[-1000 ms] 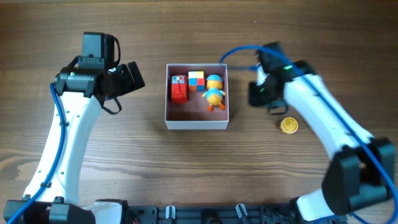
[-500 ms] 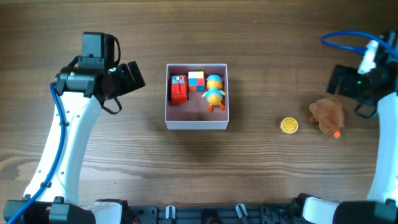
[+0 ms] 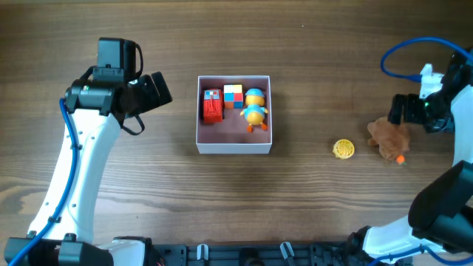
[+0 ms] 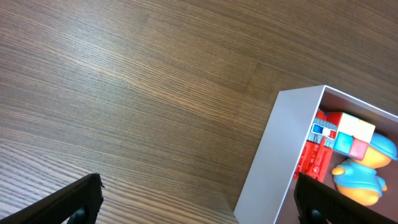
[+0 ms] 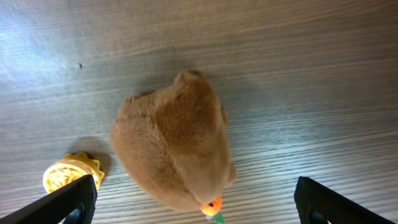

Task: Pack container
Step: 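Grasp the brown plush bear with the right gripper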

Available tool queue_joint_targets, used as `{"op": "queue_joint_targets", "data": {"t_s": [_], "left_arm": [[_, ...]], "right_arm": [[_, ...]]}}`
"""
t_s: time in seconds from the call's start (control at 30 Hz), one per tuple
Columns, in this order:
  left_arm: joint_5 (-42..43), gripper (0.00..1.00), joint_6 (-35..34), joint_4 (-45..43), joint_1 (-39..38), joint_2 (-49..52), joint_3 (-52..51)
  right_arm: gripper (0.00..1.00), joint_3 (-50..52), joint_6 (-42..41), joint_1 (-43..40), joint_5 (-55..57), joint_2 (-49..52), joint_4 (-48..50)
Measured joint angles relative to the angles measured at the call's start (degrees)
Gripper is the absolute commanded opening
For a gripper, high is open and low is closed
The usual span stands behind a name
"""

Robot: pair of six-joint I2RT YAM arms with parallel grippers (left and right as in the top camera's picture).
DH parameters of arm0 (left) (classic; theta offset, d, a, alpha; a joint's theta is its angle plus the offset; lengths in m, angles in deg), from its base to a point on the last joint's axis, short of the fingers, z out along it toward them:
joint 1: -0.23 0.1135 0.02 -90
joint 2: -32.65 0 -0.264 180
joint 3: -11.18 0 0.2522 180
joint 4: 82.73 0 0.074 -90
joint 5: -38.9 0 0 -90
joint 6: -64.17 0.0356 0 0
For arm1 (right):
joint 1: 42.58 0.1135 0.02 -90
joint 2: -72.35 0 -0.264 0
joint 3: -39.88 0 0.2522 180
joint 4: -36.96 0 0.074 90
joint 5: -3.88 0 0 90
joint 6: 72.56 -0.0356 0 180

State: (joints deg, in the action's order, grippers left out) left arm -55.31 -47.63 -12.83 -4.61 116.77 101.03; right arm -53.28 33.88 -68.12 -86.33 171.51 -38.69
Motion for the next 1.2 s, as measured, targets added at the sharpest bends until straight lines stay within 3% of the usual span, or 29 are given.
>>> {"op": "queue_joint_targets", "data": {"t_s": [0.27, 0.43, 0.7, 0.77, 0.97, 1.2], "left_arm": [[0.0, 1.0, 0.0, -0.68, 0.0, 0.0, 0.0], [-0.02, 1.0, 0.0, -0.68, 0.0, 0.0, 0.0], [-0.17, 1.0, 0.0, -0.68, 0.0, 0.0, 0.0], [-0.17, 1.0, 0.0, -0.63, 0.0, 0.0, 0.0], [-0.17, 1.0, 0.0, -0.33, 0.0, 0.0, 0.0], [-0.2, 1.0, 0.0, -0.2, 0.0, 0.0, 0.0]], "right_arm": [[1.0, 9.92, 1.9, 1.64, -0.02, 0.61, 7.04], [0.91, 12.2, 1.9, 3.02, 0.02, 1.9, 9.9], [0.58, 12.26, 1.6, 3.02, 0.02, 1.9, 11.74], [0.42, 12.26, 1.49, 3.02, 0.0, 1.9, 11.87], [0.06, 12.28, 0.87, 3.02, 0.0, 1.9, 12.35], [0.04, 12.31, -0.63, 3.02, -0.46, 1.9, 14.27]]}}
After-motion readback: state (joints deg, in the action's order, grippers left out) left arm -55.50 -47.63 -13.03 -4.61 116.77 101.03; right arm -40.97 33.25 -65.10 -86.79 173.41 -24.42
